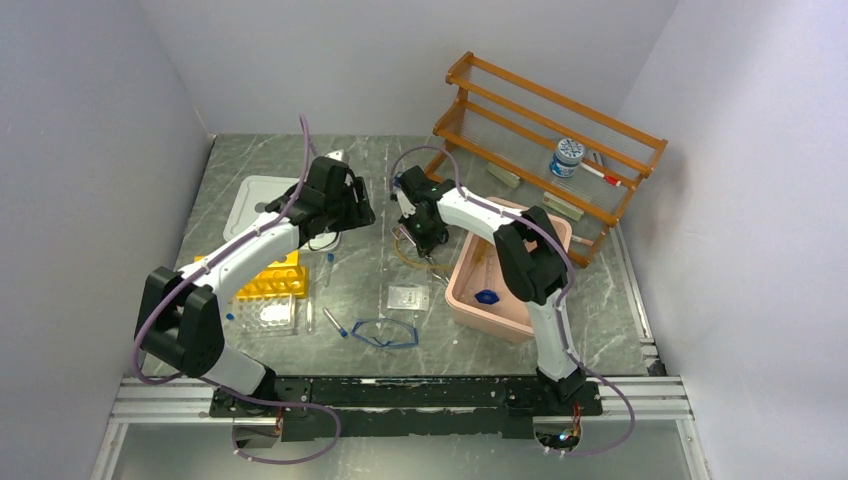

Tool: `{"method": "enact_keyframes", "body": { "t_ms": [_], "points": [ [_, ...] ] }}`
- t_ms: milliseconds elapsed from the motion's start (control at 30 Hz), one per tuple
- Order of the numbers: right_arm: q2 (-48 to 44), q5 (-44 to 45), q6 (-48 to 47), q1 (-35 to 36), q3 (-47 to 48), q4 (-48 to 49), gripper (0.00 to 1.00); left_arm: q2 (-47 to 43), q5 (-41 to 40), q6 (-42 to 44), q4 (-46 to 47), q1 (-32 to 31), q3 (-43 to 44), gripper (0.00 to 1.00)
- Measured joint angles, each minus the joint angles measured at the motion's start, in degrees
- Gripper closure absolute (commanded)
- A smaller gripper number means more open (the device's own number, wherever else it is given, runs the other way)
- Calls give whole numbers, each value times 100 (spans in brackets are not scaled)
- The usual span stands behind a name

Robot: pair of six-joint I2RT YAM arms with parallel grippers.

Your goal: Organize the chemistry lab equipment

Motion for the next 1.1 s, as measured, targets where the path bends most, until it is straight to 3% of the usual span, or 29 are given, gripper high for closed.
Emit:
{"method": "enact_keyframes", "body": {
  "t_ms": [300, 633, 867, 1100],
  "points": [
    [-640, 166, -177, 20, -831, 780, 100, -94, 13, -2, -31, 0, 2, 33],
    [-2804, 302, -59, 127, -2583, 3235, 100, -907, 262, -142, 184, 0, -605, 33],
    [-2999, 511, 319, 151, -3156, 4629, 100, -1040, 437, -243, 321, 2, -778, 33],
    [-3342, 1027, 741, 195, -3099, 4942, 100, -1040, 570, -227, 350, 2, -778, 33]
  ]
}}
